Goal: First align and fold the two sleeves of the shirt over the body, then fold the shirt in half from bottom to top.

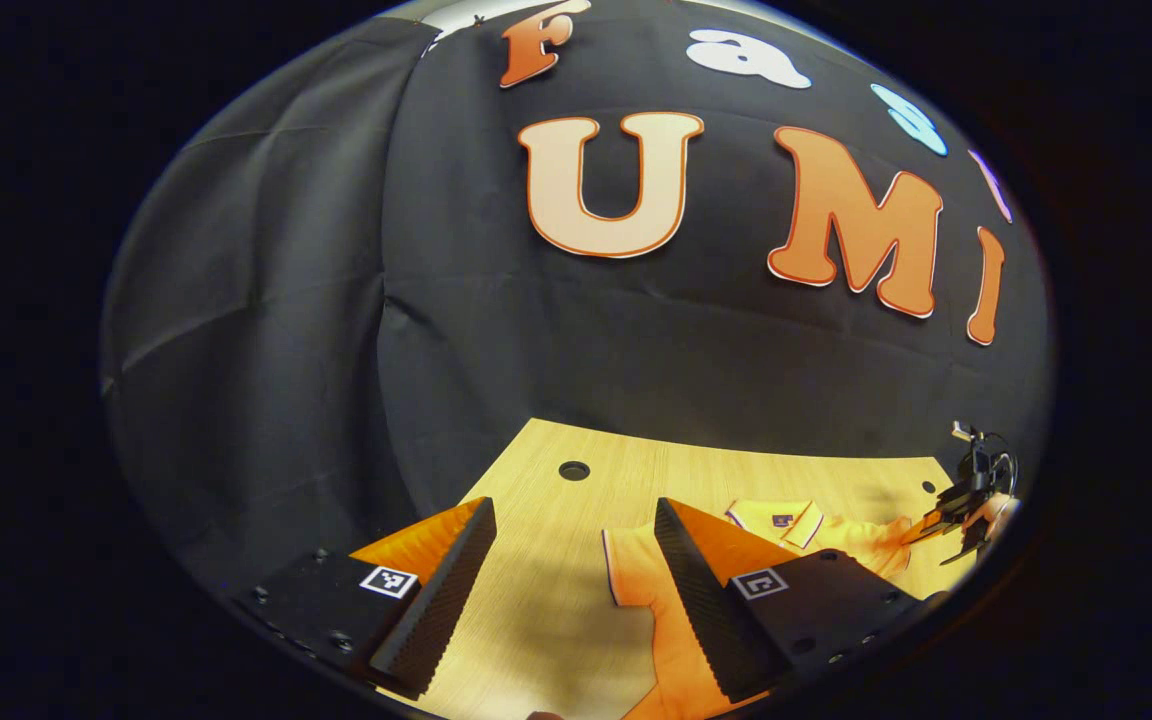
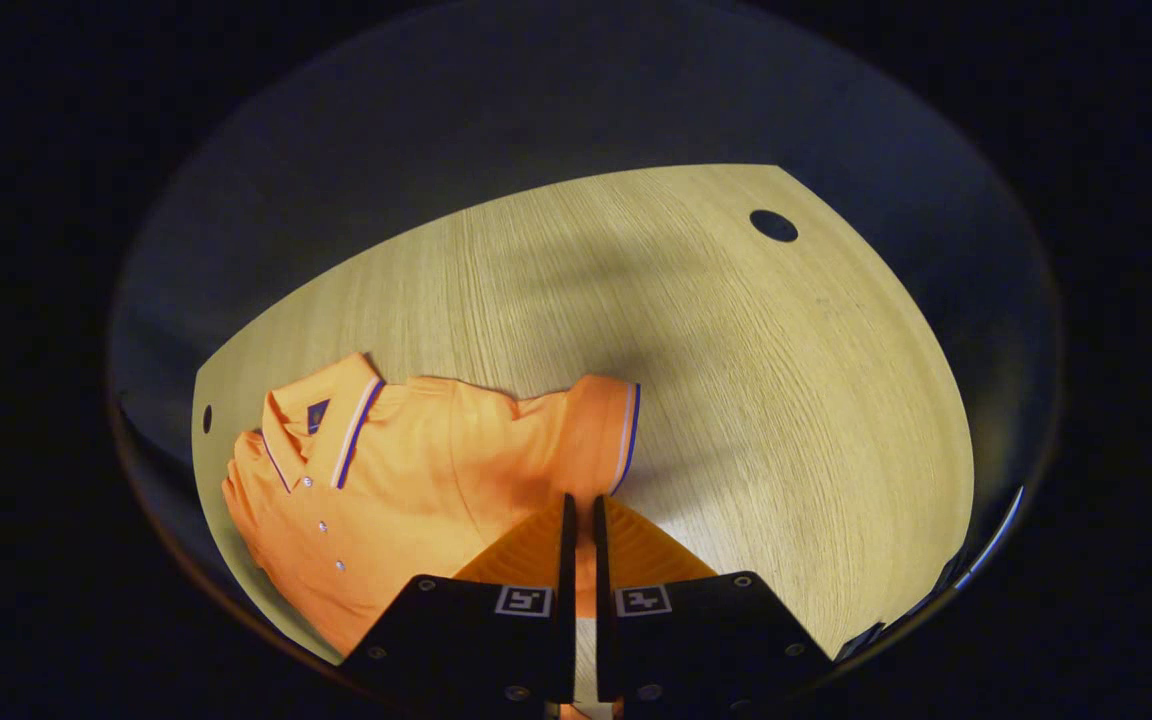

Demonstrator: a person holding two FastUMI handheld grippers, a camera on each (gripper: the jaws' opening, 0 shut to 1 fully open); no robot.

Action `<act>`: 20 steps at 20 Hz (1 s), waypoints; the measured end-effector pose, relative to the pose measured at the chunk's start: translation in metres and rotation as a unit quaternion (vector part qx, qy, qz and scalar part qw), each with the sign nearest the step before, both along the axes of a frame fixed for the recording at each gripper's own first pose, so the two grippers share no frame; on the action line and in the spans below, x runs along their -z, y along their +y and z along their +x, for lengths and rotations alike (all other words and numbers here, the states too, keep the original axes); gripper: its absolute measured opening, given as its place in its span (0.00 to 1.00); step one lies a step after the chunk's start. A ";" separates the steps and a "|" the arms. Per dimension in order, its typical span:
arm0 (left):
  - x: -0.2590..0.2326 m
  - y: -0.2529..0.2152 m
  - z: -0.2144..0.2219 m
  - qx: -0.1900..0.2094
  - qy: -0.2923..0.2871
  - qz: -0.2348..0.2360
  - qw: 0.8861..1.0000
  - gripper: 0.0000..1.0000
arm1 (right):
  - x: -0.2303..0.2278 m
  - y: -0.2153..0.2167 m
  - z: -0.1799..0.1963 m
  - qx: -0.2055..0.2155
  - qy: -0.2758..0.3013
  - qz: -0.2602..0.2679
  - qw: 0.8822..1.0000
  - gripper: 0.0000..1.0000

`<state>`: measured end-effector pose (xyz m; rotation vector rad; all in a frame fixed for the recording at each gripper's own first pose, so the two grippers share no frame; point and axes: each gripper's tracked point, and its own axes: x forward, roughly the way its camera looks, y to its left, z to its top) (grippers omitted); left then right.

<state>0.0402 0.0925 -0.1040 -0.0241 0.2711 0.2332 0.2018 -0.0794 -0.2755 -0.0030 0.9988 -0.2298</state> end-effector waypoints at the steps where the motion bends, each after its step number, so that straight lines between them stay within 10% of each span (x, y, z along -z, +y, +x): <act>1: 0.002 0.004 -0.004 -0.001 0.000 -0.003 1.000 0.98 | -0.009 0.008 0.000 -0.006 -0.008 0.002 1.000 0.09; 20: 0.016 0.085 -0.058 -0.023 0.003 -0.026 0.999 0.98 | -0.024 0.195 -0.009 -0.150 -0.021 0.009 0.988 0.09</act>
